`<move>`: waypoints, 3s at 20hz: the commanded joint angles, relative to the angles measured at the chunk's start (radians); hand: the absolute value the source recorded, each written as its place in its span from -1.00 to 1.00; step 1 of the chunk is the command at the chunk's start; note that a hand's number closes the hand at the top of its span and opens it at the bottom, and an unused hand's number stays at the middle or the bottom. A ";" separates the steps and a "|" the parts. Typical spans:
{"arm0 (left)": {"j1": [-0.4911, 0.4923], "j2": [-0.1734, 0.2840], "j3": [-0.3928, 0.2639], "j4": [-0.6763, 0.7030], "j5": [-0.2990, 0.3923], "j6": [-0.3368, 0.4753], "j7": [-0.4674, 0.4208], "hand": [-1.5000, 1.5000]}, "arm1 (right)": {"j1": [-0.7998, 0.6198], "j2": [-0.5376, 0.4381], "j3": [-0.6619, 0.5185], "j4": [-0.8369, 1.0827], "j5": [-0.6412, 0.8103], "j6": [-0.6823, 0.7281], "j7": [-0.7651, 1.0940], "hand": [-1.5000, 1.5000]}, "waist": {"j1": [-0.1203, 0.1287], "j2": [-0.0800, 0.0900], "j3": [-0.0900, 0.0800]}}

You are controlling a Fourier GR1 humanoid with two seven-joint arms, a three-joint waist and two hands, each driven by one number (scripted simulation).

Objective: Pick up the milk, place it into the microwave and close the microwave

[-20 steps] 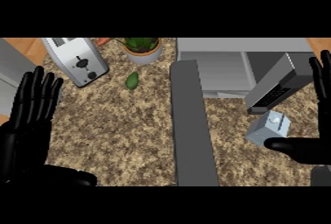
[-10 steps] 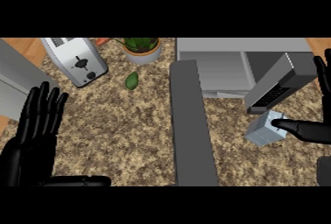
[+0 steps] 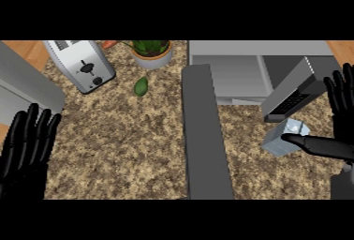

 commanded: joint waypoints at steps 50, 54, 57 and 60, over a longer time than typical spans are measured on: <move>0.213 -0.001 -0.126 -0.146 -0.029 0.005 -0.039 -1.00 | -0.204 -0.099 -0.055 1.388 0.172 0.267 -1.176 1.00 | 0.011 0.005 0.004; 0.271 -0.009 -0.152 -0.151 -0.071 0.017 -0.074 -1.00 | -0.207 -0.073 -0.007 1.312 0.173 0.310 -1.139 1.00 | 0.008 -0.001 0.002; 0.238 0.010 -0.087 -0.119 -0.011 -0.003 -0.066 -1.00 | -0.086 0.012 0.033 1.261 0.180 0.286 -1.222 1.00 | -0.005 0.000 0.002; 0.242 0.035 -0.036 -0.144 0.057 -0.028 -0.040 -1.00 | -0.052 -0.008 0.060 1.180 0.182 0.286 -1.186 1.00 | -0.005 0.000 0.001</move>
